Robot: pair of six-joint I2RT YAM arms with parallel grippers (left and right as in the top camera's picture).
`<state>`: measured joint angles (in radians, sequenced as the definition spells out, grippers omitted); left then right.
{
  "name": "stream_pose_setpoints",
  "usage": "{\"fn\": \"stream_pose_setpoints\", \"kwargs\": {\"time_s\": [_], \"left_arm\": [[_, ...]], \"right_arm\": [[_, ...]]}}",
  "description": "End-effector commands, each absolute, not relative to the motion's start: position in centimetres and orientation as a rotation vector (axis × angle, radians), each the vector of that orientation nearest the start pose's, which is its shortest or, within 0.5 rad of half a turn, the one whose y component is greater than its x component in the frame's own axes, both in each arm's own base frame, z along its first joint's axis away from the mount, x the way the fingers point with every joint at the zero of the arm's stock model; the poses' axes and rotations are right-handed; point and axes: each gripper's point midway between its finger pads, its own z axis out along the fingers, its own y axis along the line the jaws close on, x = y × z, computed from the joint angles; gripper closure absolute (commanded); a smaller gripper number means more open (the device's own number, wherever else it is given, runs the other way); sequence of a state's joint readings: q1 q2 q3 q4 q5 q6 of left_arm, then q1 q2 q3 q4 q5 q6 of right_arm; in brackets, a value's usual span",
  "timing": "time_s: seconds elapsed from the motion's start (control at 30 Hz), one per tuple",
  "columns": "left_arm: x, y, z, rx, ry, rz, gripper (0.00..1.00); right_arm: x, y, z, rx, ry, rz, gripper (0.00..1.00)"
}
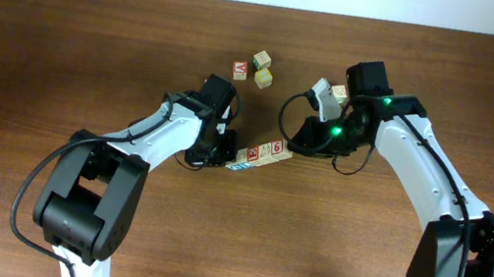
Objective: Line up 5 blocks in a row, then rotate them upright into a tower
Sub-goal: 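Rotate the clamped row upright so the blocks stand as a vertical stack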
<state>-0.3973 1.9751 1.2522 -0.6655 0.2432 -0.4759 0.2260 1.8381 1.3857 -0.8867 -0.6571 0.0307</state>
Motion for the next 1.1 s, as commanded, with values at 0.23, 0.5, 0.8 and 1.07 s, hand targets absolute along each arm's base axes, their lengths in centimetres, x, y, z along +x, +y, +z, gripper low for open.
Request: {"fn": "stream_pose_setpoints", "kwargs": {"time_s": [0.23,0.5,0.8,1.07], "left_arm": [[33.3,-22.4,1.0,-0.015,3.057,-0.688,1.0],[33.3,-22.4,1.0,-0.016,3.057,-0.688,1.0],[33.3,-22.4,1.0,-0.016,3.057,-0.689,1.0],[33.3,-22.4,1.0,-0.017,3.057,-0.689,1.0]], "right_arm": [[33.3,22.3,11.3,-0.431,2.827,1.121,0.96],[33.4,22.4,11.5,-0.421,2.825,1.128,0.96],[33.2,23.3,11.6,-0.405,2.83,1.136,0.96],[33.2,23.7,11.6,-0.394,2.833,1.137,0.96]]}}
